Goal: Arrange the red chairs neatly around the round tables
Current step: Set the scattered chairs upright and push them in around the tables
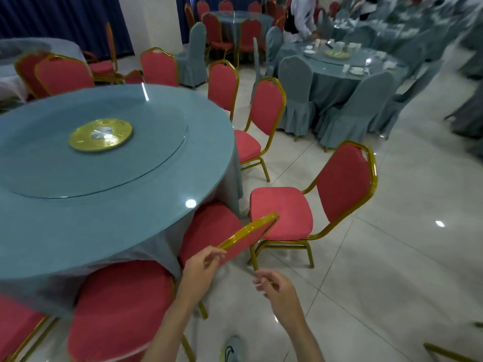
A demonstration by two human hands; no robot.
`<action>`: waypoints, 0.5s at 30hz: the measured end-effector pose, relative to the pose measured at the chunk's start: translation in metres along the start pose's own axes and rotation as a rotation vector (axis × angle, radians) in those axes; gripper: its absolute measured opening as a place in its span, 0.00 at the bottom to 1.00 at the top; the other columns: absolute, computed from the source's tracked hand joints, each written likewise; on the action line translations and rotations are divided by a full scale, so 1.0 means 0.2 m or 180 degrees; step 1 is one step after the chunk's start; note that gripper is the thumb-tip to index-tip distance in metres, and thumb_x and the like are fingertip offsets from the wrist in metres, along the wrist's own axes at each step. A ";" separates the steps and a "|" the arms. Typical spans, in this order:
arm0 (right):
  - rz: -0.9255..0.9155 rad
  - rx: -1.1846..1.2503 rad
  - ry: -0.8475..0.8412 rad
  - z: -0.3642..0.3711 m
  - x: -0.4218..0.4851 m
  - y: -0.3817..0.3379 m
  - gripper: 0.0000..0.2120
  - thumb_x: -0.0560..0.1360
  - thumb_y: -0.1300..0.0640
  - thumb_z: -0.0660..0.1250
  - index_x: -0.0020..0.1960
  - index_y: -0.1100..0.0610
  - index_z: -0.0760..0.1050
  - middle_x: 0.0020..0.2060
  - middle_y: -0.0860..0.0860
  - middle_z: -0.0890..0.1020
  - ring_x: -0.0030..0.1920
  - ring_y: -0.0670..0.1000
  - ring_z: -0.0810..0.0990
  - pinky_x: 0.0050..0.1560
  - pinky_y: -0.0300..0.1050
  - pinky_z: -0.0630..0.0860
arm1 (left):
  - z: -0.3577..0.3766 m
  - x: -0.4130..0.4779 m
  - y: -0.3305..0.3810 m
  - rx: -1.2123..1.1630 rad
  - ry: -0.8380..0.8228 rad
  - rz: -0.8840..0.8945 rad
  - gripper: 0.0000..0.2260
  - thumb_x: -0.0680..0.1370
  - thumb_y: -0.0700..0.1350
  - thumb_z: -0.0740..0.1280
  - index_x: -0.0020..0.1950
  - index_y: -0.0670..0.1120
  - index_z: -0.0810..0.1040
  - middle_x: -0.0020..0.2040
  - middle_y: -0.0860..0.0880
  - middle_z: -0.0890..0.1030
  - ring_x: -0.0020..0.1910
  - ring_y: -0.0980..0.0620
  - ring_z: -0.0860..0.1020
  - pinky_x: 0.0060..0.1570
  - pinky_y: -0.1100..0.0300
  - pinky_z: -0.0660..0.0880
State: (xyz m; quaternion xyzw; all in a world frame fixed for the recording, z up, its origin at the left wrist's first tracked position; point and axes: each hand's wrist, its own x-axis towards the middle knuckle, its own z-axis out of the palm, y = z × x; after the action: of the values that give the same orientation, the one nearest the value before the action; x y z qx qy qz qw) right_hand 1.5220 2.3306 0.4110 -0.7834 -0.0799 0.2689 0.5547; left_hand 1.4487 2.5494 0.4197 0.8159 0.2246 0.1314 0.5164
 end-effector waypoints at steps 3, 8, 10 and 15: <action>-0.0073 -0.0316 -0.0006 -0.11 0.21 -0.13 0.09 0.83 0.59 0.64 0.55 0.47 0.81 0.45 0.43 0.86 0.47 0.42 0.84 0.51 0.39 0.80 | 0.07 0.27 0.04 -0.0148 0.0078 0.0029 0.13 0.80 0.36 0.68 0.49 0.55 0.85 0.48 0.59 0.86 0.50 0.58 0.83 0.51 0.59 0.79; -0.0239 -0.0434 0.0106 -0.13 0.54 -0.29 0.08 0.83 0.55 0.66 0.55 0.43 0.81 0.47 0.36 0.84 0.51 0.37 0.81 0.54 0.39 0.78 | 0.10 0.57 0.04 -0.0215 -0.0043 -0.0103 0.10 0.80 0.38 0.69 0.51 0.53 0.85 0.48 0.60 0.86 0.50 0.60 0.83 0.52 0.66 0.77; -0.0440 -0.0657 0.0037 -0.09 0.66 -0.30 0.08 0.80 0.48 0.70 0.58 0.39 0.79 0.53 0.34 0.82 0.57 0.33 0.77 0.59 0.37 0.74 | 0.13 0.64 0.03 -0.0277 -0.0148 -0.0269 0.08 0.80 0.41 0.70 0.52 0.53 0.84 0.49 0.58 0.86 0.50 0.60 0.82 0.52 0.68 0.76; -0.0787 -0.1368 -0.0609 -0.02 0.94 -0.25 0.29 0.73 0.35 0.73 0.70 0.35 0.68 0.73 0.37 0.68 0.78 0.38 0.56 0.75 0.42 0.59 | 0.23 0.76 -0.05 -0.0330 -0.0381 -0.0600 0.07 0.78 0.51 0.73 0.54 0.60 0.82 0.52 0.60 0.84 0.51 0.62 0.82 0.50 0.70 0.75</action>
State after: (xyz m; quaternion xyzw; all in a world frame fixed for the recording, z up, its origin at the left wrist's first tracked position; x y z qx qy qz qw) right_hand 1.6916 2.4256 0.3943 -0.8385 -0.2823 0.2488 0.3941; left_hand 1.5983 2.5931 0.3886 0.7697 0.2620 0.0447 0.5804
